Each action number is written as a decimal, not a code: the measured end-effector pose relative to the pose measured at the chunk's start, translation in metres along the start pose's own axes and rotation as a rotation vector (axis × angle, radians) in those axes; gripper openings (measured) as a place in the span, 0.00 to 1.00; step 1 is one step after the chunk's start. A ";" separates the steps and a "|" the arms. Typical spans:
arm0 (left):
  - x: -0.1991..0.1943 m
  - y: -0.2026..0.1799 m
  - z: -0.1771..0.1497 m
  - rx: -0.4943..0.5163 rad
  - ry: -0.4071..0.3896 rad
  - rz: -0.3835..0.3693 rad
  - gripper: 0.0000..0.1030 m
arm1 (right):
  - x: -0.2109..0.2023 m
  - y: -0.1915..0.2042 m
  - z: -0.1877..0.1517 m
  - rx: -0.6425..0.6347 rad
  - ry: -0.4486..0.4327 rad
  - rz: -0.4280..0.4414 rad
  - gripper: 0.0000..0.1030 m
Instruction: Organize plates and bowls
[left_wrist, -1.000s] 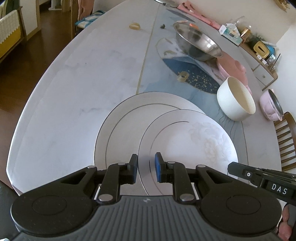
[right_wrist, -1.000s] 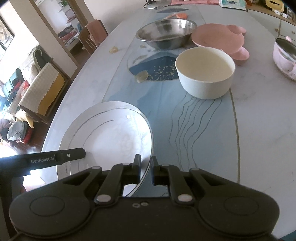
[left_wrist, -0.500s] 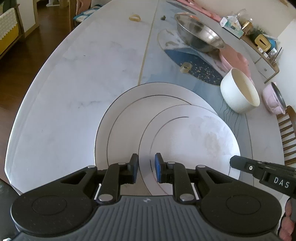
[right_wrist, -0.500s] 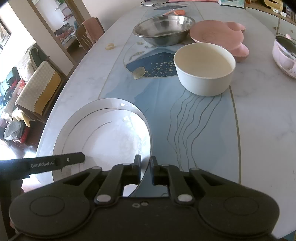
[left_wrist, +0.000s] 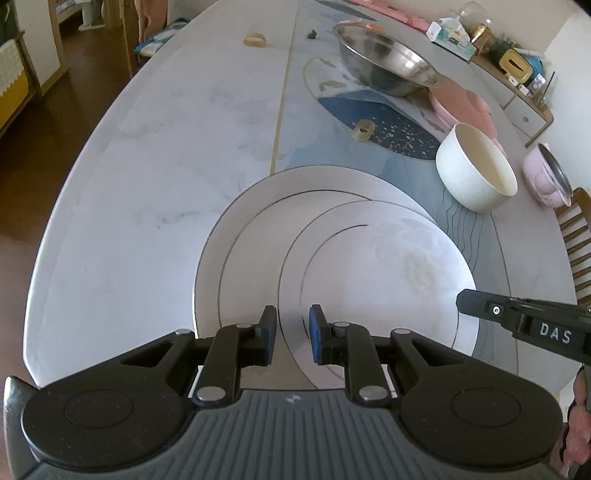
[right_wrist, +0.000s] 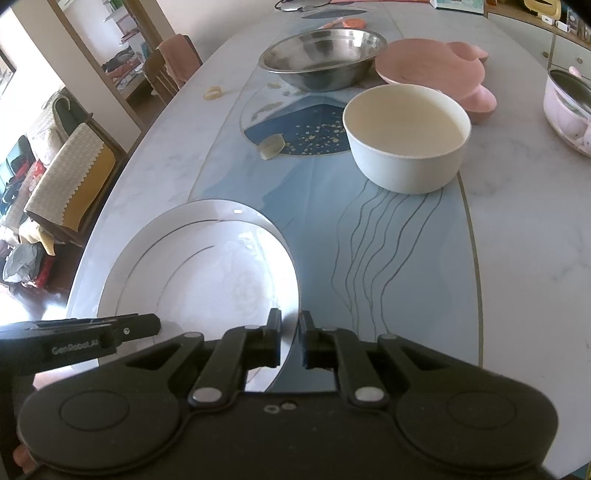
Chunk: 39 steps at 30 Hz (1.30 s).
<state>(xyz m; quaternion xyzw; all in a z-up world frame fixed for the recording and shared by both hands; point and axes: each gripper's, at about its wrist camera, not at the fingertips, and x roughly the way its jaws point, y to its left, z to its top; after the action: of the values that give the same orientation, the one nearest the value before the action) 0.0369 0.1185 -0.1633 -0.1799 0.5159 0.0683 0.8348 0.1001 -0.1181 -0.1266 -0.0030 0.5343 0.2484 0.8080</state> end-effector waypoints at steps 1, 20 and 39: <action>-0.001 0.000 0.000 0.008 -0.003 0.003 0.17 | 0.000 0.001 0.000 -0.003 -0.002 -0.005 0.10; -0.025 0.005 0.002 0.035 -0.044 0.049 0.17 | -0.003 0.014 0.002 -0.077 -0.011 -0.062 0.21; -0.090 -0.074 0.038 0.206 -0.301 -0.057 0.56 | -0.095 0.016 0.027 -0.127 -0.250 -0.074 0.49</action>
<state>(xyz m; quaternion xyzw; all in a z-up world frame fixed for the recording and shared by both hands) 0.0491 0.0708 -0.0514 -0.0957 0.3842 0.0174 0.9181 0.0882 -0.1347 -0.0291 -0.0430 0.4120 0.2501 0.8751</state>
